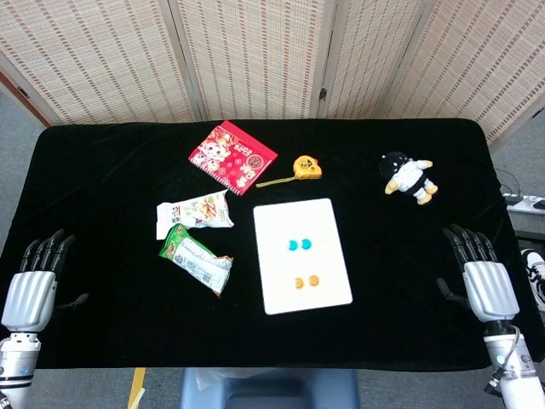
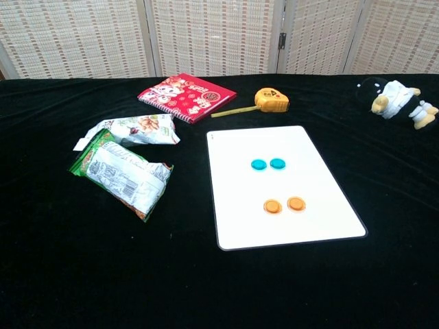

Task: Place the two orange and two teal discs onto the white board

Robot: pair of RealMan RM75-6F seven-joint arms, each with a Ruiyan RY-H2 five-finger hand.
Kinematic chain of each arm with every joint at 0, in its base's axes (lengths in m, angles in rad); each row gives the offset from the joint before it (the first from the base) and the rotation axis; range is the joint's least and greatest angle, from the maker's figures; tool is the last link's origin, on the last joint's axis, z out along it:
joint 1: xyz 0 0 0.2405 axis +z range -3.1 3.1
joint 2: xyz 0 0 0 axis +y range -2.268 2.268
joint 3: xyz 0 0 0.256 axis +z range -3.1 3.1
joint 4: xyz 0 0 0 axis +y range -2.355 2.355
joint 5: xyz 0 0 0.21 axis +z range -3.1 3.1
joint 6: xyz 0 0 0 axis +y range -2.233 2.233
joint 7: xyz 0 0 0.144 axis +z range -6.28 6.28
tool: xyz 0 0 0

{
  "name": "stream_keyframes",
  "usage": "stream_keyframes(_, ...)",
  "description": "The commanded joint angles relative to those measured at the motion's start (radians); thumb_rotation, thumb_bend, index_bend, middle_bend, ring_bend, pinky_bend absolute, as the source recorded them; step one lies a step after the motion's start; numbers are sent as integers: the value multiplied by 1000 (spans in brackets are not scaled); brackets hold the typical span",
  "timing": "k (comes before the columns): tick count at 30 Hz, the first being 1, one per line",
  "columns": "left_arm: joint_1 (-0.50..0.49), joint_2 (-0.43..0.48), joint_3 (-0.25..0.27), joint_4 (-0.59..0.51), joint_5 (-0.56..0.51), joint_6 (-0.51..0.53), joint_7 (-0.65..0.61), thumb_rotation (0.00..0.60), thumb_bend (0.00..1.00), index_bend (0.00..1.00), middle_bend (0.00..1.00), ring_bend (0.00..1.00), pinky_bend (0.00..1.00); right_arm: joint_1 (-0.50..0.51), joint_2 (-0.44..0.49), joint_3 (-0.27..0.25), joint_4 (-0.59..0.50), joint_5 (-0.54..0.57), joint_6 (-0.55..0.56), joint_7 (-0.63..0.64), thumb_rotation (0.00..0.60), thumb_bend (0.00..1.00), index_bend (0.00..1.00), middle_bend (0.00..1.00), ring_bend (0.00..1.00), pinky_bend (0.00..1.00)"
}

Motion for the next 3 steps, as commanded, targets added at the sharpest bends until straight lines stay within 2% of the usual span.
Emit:
stream_keyframes(1, 10, 4, 10, -14, 6, 9, 12, 600, 149, 48, 48, 99, 0, -28, 3, -9, 12, -8, 1, 32, 600, 270, 0, 0, 0, 0)
stream_keyframes(3, 14, 7, 15, -22, 13, 13, 13, 600, 149, 48, 48, 100, 0, -35, 7, -8, 16, -4, -15, 53, 600, 270, 0, 0, 0, 0)
